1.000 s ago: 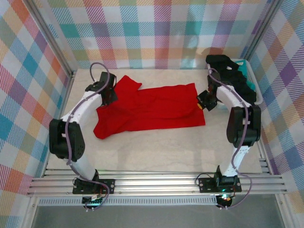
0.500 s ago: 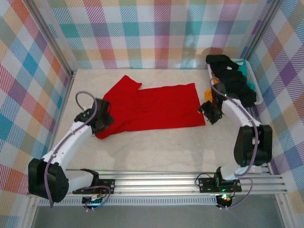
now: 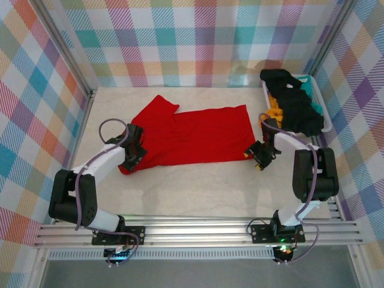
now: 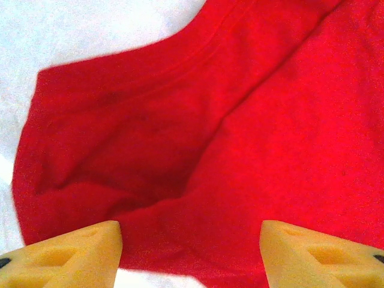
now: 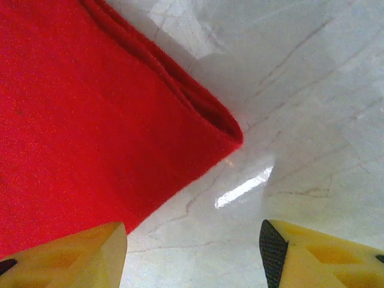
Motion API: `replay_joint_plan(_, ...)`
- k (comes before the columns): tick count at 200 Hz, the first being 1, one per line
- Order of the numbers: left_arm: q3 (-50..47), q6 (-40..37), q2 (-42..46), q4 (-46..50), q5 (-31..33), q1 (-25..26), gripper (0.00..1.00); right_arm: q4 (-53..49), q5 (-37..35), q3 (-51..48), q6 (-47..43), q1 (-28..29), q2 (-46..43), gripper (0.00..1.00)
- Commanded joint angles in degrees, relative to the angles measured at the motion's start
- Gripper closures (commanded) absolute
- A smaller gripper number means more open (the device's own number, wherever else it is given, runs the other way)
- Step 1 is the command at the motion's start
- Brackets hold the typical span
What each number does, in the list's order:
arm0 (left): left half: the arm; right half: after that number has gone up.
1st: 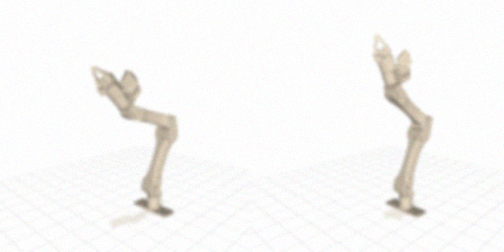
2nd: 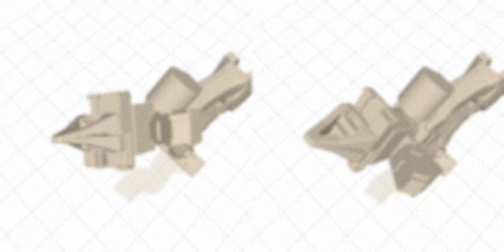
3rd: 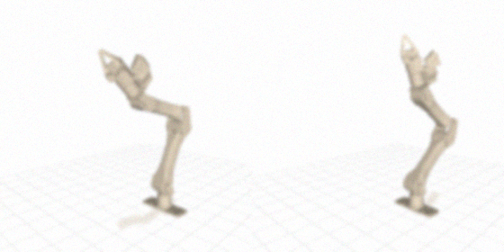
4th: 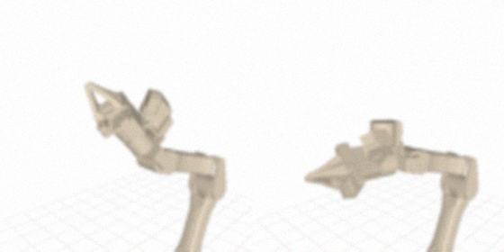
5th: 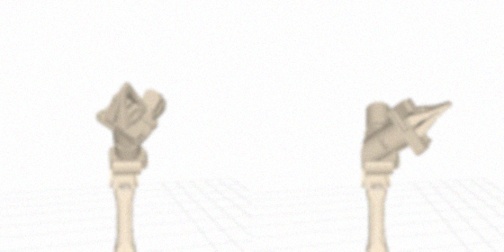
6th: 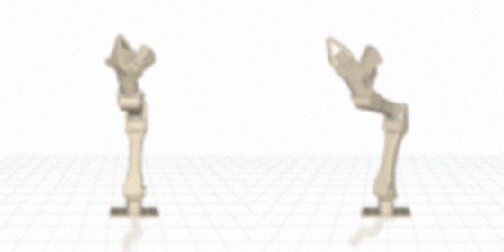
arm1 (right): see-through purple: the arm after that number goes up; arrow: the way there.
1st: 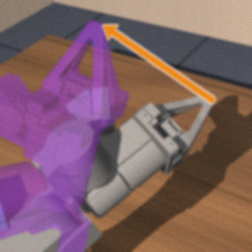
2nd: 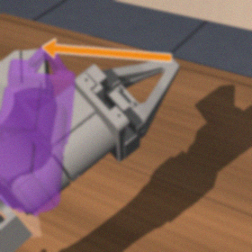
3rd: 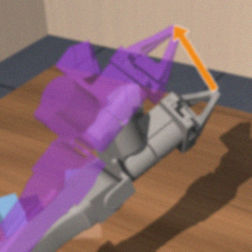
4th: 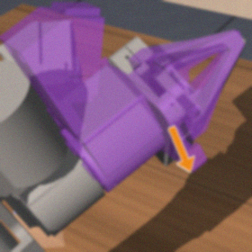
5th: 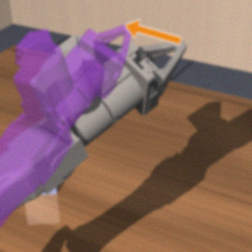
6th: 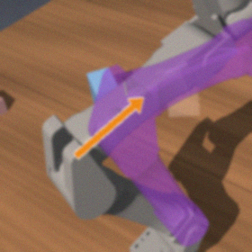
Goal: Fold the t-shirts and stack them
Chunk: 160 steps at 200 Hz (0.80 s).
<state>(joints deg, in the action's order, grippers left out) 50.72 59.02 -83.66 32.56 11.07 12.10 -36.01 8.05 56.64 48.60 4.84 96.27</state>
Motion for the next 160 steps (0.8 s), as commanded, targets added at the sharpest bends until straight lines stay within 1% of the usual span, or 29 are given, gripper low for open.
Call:
replay_joint_plan(1,-1.2,-3.0,-1.1,-0.1,0.6,-1.8,0.39,-0.3,0.5,2.4,-0.7,-0.4,1.6,0.39)
replay_joint_plan(6,-1.1,-3.9,-1.6,-0.9,0.1,-2.0,0.42,-0.2,0.4,2.5,-0.7,-0.4,1.8,0.39)
replay_joint_plan(13,-0.9,-5.0,-2.3,-2.3,-0.6,-2.4,0.54,-0.2,-0.1,2.6,-0.7,-0.4,2.1,0.40)
replay_joint_plan(16,-0.7,-5.4,-2.6,-2.7,-0.8,-2.5,0.61,-0.3,-0.3,2.7,-0.8,-0.4,2.2,0.40)
replay_joint_plan(26,0.3,-6.9,-3.8,-3.6,-1.6,-2.8,0.75,-0.5,-1.0,2.9,-0.9,-0.4,2.5,0.42)
replay_joint_plan(41,3.9,-8.9,-6.7,-0.6,-1.6,-2.9,0.85,-1.1,-1.6,3.3,-1.1,-0.5,3.2,0.42)
replay_joint_plan(55,5.6,-10.7,-7.9,0.9,-1.5,-2.9,1.00,-1.4,-2.4,3.6,-1.0,-0.5,3.8,0.44)
replay_joint_plan(72,6.2,-12.6,-7.5,0.1,0.3,-3.1,1.00,-0.9,-3.9,3.6,-0.4,-0.6,4.1,0.51)
replay_joint_plan(87,10.2,-16.5,-8.9,2.1,4.0,-3.8,1.00,-0.5,-5.4,3.8,-0.3,-0.7,4.3,0.58)
replay_joint_plan(95,12.8,-18.4,-10.6,3.6,6.2,-4.0,1.00,-0.4,-6.1,4.2,-0.3,-0.8,4.6,0.59)
replay_joint_plan(120,20.8,-22.2,-17.2,9.3,8.8,-4.4,1.00,-0.5,-6.3,5.7,-0.2,-0.8,6.1,0.63)
replay_joint_plan(129,22.1,-22.8,-18.8,10.6,10.0,-4.4,1.00,-0.8,-6.1,6.1,-0.1,-0.9,6.6,0.64)
replay_joint_plan(150,23.5,-23.8,-20.8,12.5,15.2,-4.5,1.00,-0.7,-6.3,5.9,0.4,-0.8,6.7,0.66)
replay_joint_plan(160,23.9,-24.2,-21.5,13.2,15.8,-5.0,1.00,-0.7,-6.3,5.8,0.5,-0.8,6.5,0.66)
